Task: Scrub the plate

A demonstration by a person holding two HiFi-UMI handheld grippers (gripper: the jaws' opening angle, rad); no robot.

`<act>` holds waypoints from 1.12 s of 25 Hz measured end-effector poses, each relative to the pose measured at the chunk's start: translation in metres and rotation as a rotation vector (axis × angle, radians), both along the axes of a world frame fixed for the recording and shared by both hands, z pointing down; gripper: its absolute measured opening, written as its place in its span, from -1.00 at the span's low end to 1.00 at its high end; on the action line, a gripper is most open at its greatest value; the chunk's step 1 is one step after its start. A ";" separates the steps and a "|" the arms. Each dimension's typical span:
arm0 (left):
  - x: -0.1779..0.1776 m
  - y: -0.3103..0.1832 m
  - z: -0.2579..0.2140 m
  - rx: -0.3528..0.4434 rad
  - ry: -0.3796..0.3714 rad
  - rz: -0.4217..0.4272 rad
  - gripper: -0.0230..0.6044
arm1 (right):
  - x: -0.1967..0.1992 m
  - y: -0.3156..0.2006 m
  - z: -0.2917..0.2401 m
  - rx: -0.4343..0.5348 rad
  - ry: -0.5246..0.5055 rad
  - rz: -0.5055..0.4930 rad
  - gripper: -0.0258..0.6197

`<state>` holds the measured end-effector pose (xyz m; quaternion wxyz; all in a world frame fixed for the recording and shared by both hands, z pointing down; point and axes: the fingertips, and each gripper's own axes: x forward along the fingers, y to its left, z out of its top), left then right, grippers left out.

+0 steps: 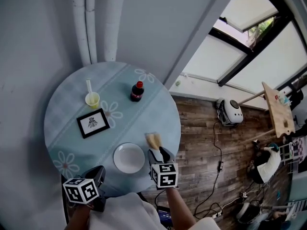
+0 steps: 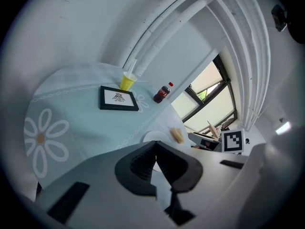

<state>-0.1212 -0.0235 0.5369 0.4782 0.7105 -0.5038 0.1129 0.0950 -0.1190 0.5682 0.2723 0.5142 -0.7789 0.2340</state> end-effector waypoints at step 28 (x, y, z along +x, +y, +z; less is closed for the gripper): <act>-0.017 -0.003 0.000 -0.037 -0.072 -0.057 -0.90 | 0.016 -0.026 0.084 -0.165 0.273 -0.152 -0.35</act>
